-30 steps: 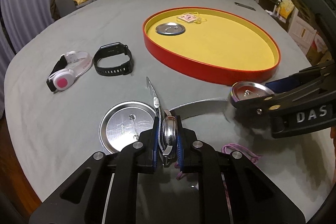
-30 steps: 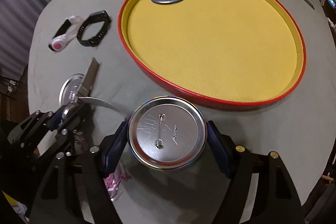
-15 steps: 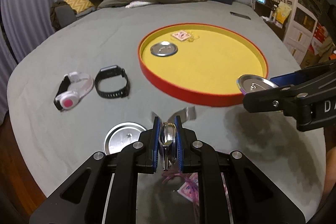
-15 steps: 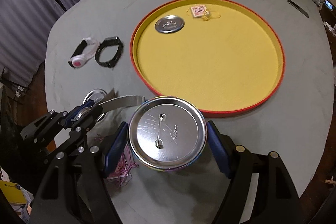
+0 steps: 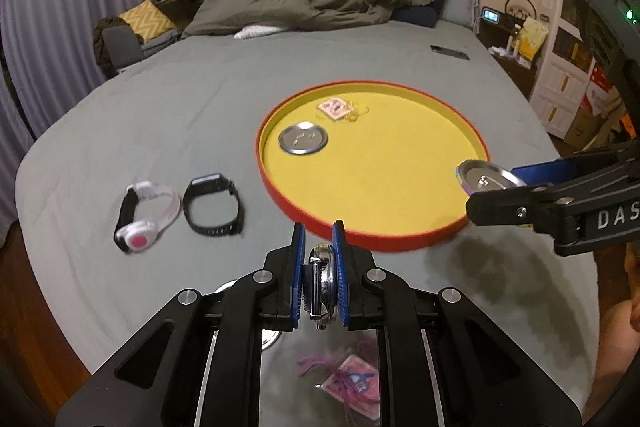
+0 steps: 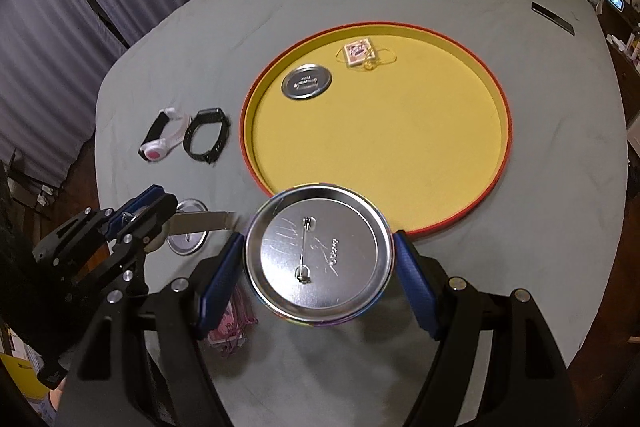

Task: Organize jewelry
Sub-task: 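Carry the watch and red badge over the yellow tray base with both tools, then open both tools to release the watch and red badge into the tray, then move the right tool over the pink-cord card badge while the left tool hovers above the silver badge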

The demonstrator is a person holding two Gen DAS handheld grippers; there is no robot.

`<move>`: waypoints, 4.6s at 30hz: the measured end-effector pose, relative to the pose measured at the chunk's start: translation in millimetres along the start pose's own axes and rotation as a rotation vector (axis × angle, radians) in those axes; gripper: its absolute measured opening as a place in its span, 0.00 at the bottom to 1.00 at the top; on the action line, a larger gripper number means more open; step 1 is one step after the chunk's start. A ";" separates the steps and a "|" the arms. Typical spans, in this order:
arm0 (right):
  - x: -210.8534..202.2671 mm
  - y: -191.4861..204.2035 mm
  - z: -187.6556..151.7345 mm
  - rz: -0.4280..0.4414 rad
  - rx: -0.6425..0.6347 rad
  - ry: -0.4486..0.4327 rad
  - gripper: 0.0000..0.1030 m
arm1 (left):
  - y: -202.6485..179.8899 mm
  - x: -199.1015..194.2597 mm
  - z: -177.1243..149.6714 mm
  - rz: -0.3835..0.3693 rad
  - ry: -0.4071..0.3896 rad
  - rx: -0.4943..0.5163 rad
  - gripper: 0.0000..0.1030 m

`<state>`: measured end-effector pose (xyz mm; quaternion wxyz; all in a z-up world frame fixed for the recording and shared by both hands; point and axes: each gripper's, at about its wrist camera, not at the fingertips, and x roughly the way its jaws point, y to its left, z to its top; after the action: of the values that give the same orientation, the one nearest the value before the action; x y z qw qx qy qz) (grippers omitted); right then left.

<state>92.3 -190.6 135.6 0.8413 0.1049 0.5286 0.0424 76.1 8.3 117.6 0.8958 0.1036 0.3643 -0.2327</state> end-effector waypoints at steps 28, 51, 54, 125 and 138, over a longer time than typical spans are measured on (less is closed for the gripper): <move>-18.9 -92.1 119.3 -0.060 0.141 -0.110 0.68 | -53.5 77.7 125.1 -0.152 0.011 0.020 0.13; 164.3 -149.5 191.8 -0.157 0.127 0.068 0.68 | -45.1 240.6 131.9 -0.157 0.183 0.020 0.13; 174.1 -142.6 194.9 -0.197 0.093 0.070 0.68 | -46.1 244.7 131.5 -0.146 0.178 0.033 0.13; -28.6 102.0 -9.8 0.016 -0.290 -0.037 0.85 | 87.8 -4.5 -38.0 0.038 0.107 -0.197 0.95; 44.4 110.9 -60.4 0.053 -0.289 0.090 0.85 | 92.2 36.4 -75.5 0.029 0.199 -0.174 0.95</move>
<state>61.9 -66.5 95.8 0.8218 -0.0055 0.5510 0.1448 98.7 102.9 39.7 0.8640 0.0531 0.4687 -0.1760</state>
